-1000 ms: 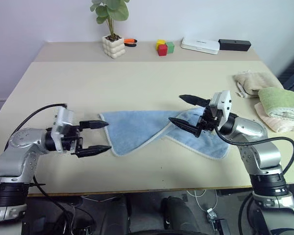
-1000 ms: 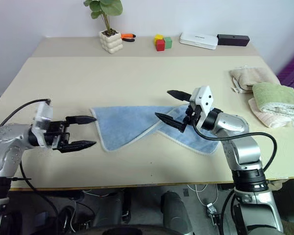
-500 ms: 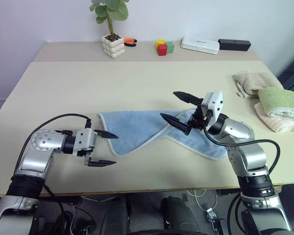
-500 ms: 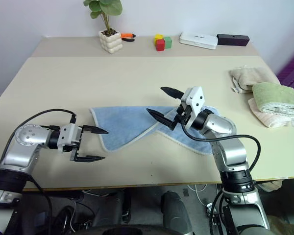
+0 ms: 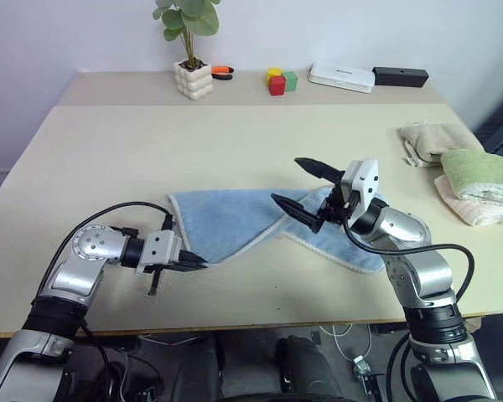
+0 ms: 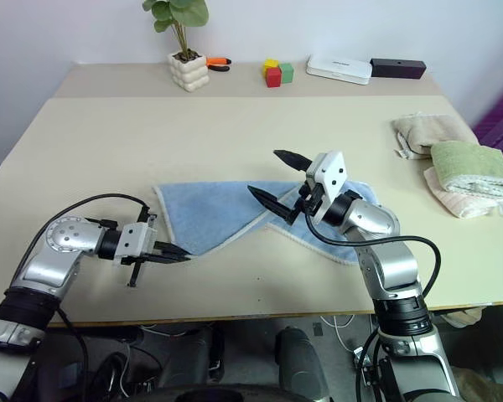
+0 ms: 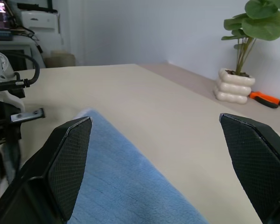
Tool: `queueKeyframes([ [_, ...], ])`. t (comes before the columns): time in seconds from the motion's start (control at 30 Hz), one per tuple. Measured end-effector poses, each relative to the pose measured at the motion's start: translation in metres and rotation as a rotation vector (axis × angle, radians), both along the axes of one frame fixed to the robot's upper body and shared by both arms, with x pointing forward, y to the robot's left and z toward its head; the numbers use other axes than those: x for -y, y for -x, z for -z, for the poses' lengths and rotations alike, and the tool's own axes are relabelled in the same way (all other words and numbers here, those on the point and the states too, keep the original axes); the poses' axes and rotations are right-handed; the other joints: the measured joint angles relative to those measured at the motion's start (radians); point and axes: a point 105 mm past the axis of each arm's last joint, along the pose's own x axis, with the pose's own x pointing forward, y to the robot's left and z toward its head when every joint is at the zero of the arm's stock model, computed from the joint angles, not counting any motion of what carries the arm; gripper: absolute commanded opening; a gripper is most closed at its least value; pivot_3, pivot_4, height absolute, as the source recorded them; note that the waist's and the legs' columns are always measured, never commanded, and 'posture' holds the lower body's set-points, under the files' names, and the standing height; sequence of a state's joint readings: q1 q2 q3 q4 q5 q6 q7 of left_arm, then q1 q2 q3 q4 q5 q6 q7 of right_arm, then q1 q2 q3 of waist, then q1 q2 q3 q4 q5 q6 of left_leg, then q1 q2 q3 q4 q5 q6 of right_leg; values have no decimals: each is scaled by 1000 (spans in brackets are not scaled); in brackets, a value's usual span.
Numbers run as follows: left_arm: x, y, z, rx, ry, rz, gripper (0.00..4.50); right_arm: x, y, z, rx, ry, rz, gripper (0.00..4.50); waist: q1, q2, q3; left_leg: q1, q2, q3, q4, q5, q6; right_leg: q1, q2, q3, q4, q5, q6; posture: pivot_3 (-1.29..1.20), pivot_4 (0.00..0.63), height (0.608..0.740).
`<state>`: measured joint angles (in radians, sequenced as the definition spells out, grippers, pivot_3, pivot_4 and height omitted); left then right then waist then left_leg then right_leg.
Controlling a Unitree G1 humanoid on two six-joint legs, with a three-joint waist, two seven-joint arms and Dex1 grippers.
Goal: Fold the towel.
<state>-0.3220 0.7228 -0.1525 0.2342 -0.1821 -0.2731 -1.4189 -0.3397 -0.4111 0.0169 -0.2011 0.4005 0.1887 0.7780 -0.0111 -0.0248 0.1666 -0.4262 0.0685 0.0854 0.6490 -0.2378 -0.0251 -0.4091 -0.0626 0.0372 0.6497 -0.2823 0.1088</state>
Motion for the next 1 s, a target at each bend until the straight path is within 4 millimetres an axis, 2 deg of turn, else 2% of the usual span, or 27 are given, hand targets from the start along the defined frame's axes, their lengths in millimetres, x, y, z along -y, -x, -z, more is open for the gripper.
queueKeyframes([
  [0.17, 0, -1, 0, -7, 14, -11, 49, 6, -9, -1, 11, 12, 71, 4500, 0, 0, 0, 0, 0, 0, 0, 0, 0, 0, 0, 0, 0, 0, 0, 0, 150, 735],
  [0.3, -3, -9, -9, -54, 112, -88, 49, 29, -30, 6, -24, 52, 205, 4500, 2, 0, 0, 0, 0, 0, 0, 0, 0, 0, 0, 0, 0, 0, 0, 0, 150, 735],
  [0.47, -18, -32, -50, -71, 305, -239, 49, 70, -48, 23, -171, 130, 364, 4500, -2, 0, 0, 0, 0, 0, 0, 0, 0, 0, 0, 0, 0, 0, 0, 0, 150, 735],
  [0.57, -24, -37, -62, -79, 387, -289, 49, 97, -63, 22, -205, 179, 510, 4500, -6, 0, 0, 0, 0, 0, -1, 0, 0, -1, 0, 0, 0, 0, 0, 0, 150, 735],
  [0.67, -35, -42, -74, -47, 437, -337, 49, 124, -67, 22, -230, 230, 618, 4500, -4, 0, 0, 0, 0, 0, -1, 0, 0, -1, 0, 0, 0, 0, 1, 0, 150, 735],
  [0.8, -39, -43, -75, -51, 440, -353, 49, 135, -67, 32, -300, 261, 657, 4500, -3, 0, 0, 0, 0, 0, 0, 0, 0, -1, 0, 0, 0, 0, 1, 0, 150, 735],
  [1.0, -41, -39, -72, -64, 447, -384, 49, 164, -78, 42, -411, 266, 807, 4500, -4, 0, 0, 0, 0, 0, -1, 0, 0, -1, 0, 1, 0, 0, 0, 0, 150, 735],
])
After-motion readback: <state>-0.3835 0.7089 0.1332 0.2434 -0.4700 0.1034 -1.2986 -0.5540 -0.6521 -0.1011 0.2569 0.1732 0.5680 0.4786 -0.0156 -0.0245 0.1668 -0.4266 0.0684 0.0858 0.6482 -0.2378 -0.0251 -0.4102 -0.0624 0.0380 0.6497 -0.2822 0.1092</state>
